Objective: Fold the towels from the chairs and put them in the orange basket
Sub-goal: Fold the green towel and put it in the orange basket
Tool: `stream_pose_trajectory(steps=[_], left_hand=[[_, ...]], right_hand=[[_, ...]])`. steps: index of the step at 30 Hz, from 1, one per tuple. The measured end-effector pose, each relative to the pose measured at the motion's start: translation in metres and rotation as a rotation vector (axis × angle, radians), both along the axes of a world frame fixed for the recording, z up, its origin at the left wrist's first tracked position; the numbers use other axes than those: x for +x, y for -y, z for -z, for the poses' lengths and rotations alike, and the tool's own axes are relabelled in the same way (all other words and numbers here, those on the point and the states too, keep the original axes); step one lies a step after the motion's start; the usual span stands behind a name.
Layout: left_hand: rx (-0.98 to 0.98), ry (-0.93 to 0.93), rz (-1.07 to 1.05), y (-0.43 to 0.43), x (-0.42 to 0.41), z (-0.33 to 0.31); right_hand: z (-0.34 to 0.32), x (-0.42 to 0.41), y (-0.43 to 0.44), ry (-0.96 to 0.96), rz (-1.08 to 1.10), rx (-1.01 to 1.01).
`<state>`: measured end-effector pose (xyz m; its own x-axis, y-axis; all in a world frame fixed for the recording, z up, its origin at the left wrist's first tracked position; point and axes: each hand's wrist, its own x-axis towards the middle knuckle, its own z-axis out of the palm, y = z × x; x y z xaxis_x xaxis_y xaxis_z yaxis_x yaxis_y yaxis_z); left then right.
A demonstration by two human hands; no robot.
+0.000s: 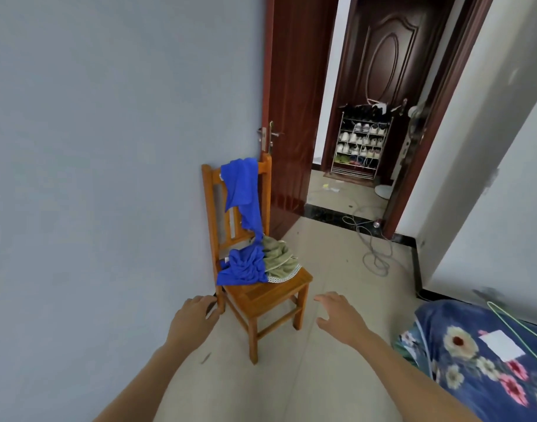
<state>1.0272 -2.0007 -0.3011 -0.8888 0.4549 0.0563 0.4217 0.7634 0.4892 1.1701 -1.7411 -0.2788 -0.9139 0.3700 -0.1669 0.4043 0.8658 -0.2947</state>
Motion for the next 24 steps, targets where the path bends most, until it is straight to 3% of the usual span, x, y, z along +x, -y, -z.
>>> stream_pose_trajectory(steps=[3,11,18,24], left_hand=[[0.03,0.031,-0.036,-0.032,-0.008,0.008],[-0.121,0.133,-0.068,-0.072,-0.05,0.043],[-0.07,0.223,-0.135,-0.127,-0.125,0.07],[-0.083,0.291,-0.054,-0.203,-0.197,0.07]], right_hand=[[0.005,-0.015,-0.027,-0.005,-0.011,-0.016],[0.025,-0.066,-0.071,0.001,-0.059,-0.049],[0.039,-0.144,-0.134,0.053,-0.105,-0.037],[0.027,-0.213,-0.209,0.106,-0.091,0.026]])
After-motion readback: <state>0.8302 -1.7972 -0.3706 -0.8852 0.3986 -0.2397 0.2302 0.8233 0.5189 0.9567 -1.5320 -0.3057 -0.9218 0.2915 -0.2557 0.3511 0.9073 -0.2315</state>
